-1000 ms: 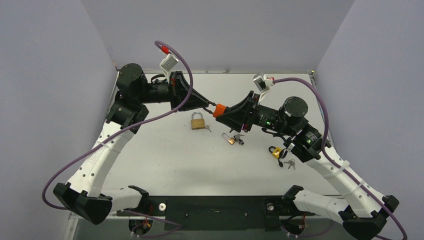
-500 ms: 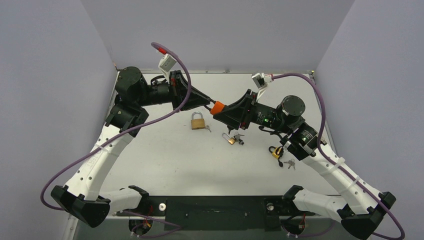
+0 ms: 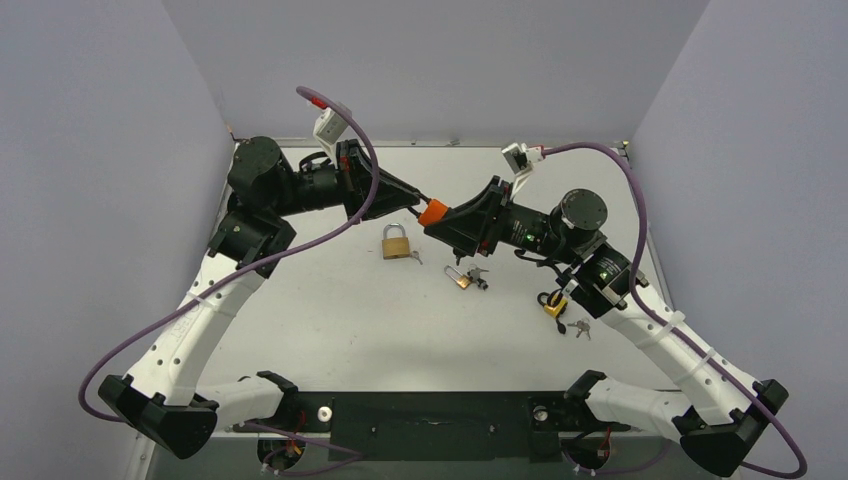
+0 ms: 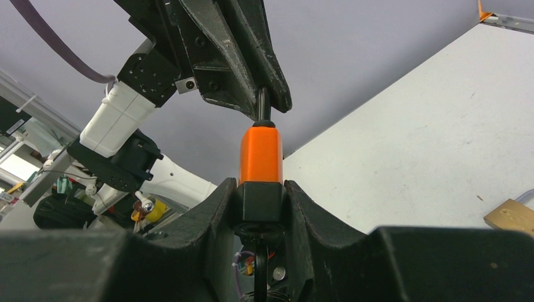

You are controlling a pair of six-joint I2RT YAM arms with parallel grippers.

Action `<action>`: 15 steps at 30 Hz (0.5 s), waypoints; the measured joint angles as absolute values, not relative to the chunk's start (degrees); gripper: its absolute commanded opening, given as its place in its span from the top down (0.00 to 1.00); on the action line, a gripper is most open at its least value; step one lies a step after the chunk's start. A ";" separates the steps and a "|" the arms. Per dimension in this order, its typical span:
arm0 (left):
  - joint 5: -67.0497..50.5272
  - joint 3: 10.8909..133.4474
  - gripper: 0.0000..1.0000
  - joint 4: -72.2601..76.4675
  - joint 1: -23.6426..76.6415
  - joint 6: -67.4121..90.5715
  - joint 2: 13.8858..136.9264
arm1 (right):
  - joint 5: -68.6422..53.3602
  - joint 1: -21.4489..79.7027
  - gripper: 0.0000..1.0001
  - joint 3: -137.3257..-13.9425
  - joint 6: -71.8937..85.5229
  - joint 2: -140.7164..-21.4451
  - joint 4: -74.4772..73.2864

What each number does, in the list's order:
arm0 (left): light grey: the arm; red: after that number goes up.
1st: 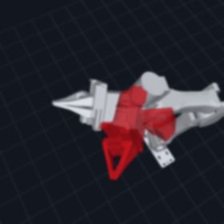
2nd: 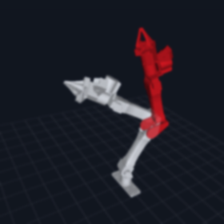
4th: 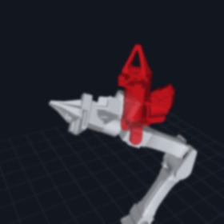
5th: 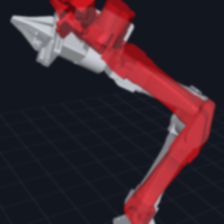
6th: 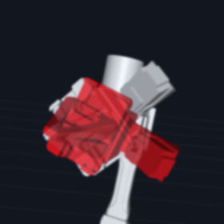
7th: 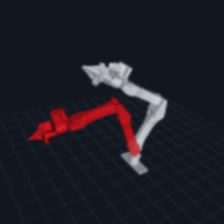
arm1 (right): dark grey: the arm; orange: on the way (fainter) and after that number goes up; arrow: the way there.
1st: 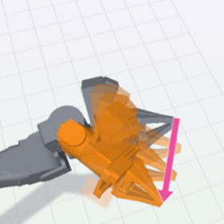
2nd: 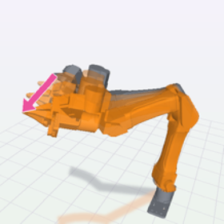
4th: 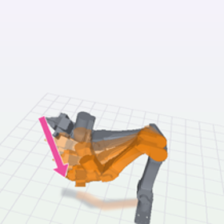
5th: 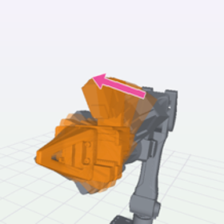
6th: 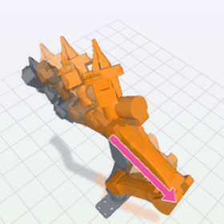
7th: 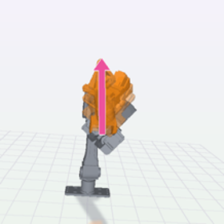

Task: Lock with the key
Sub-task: Lock the lock.

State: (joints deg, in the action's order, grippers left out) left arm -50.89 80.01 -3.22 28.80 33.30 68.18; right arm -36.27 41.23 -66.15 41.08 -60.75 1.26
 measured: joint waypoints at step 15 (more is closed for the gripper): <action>-44.66 76.40 1.00 -2.55 32.60 31.31 66.32 | -40.91 40.53 1.00 -67.07 39.66 -63.72 -2.74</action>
